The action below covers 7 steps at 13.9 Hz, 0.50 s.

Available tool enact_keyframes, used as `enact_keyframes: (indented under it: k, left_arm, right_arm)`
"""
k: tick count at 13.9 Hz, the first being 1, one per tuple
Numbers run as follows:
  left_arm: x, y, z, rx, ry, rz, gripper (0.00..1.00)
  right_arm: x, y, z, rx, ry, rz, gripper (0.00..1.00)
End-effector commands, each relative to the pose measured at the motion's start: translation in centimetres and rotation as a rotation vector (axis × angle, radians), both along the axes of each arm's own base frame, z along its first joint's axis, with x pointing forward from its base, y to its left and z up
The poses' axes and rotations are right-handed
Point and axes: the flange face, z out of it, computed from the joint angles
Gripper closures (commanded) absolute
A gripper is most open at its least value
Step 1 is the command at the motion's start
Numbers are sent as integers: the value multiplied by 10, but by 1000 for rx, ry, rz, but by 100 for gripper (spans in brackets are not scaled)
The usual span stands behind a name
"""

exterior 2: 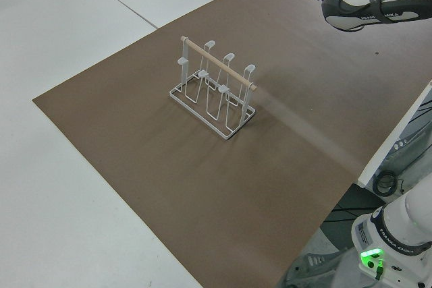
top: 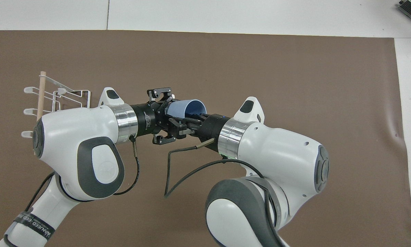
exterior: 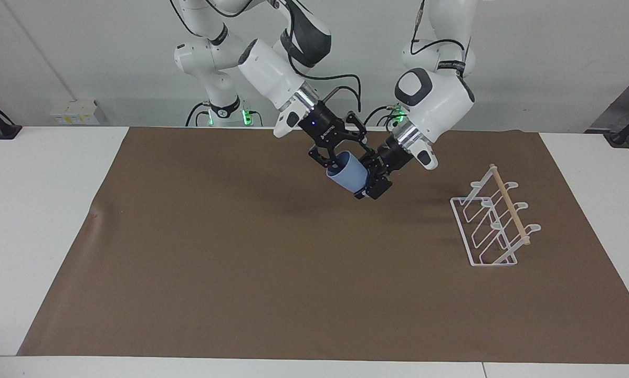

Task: Hang cup on cup holder
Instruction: 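Grasp the blue cup with the left gripper beside the right gripper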

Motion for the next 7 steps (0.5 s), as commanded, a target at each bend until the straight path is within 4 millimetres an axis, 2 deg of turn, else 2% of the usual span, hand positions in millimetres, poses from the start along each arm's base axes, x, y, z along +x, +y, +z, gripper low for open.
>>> enact_keyframes:
  k: [1,4,6,7]
  left_arm:
    - [2,6,1,-6,-13,11,100]
    - [7,17,-1,13,-22,19,100]
    - [21,39,-3,105,-61,2,100]
    - [24,47,-4,137,-66,-12,100]
  right_arm:
    - [1,-3,1,20,2,0,0]
    - [11,-17,0,13,-5,-18,0]
    - [20,-32,0,-14,-40,-15,0]
    - [28,-45,1,-35,-78,-6,0]
